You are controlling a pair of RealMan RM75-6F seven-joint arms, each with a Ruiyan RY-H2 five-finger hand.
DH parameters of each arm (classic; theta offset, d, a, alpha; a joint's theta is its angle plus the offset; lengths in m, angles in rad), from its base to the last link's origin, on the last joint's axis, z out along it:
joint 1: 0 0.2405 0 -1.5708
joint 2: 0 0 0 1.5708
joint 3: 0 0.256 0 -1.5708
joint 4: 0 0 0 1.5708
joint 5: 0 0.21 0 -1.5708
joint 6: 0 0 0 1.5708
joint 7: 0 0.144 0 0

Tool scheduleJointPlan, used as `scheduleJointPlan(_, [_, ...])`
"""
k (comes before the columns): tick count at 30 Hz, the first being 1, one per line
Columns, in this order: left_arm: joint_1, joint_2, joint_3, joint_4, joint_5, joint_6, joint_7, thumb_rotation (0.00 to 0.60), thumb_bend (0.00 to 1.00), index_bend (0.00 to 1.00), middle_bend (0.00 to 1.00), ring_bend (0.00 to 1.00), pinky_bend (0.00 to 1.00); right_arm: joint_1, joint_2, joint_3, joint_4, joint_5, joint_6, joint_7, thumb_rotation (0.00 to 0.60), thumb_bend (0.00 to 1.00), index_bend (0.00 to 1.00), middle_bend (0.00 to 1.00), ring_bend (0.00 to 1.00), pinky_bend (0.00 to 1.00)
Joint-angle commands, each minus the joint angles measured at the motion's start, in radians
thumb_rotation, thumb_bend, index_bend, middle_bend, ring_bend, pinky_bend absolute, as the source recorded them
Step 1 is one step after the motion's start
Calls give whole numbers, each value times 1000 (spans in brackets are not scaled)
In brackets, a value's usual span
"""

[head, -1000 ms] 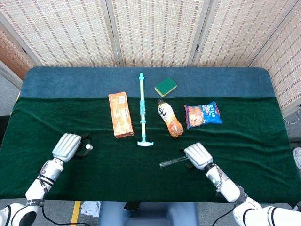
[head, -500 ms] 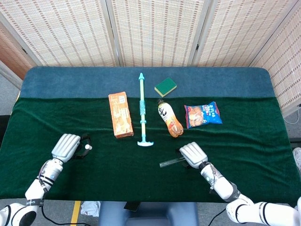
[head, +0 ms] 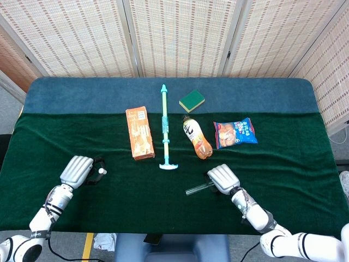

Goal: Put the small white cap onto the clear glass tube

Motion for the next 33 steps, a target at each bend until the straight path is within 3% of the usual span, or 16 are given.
scheduleJointPlan(1, [0, -2, 1, 3, 1, -1, -3, 600, 438, 628, 1000, 888, 812, 6, -8, -5, 3, 12, 4, -13, 600, 470, 520, 1000, 1000, 980])
scheduleJointPlan(8, [2, -4, 3, 9, 6, 0, -13, 600, 438, 628, 1000, 888, 812, 15, -21, -9, 6, 30, 14, -28, 600, 470, 539, 1000, 1000, 980])
scheduleJointPlan(22, [6, -7, 1, 20, 14, 8, -33, 600, 437, 627, 1000, 888, 812, 25, -24, -23, 3, 58, 23, -45, 600, 582, 701, 1000, 1000, 979])
scheduleJointPlan(27, [10, 22, -26, -10, 26, 33, -121, 600, 438, 628, 1000, 888, 812, 8, 10, 6, -46, 25, 63, 51, 600, 646, 844, 1000, 1000, 985])
scheduleJointPlan(33, [9, 50, -60, -61, 51, 64, -233, 600, 439, 629, 1000, 888, 812, 3, 61, 50, -119, 10, 55, 199, 600, 688, 887, 1000, 1000, 994])
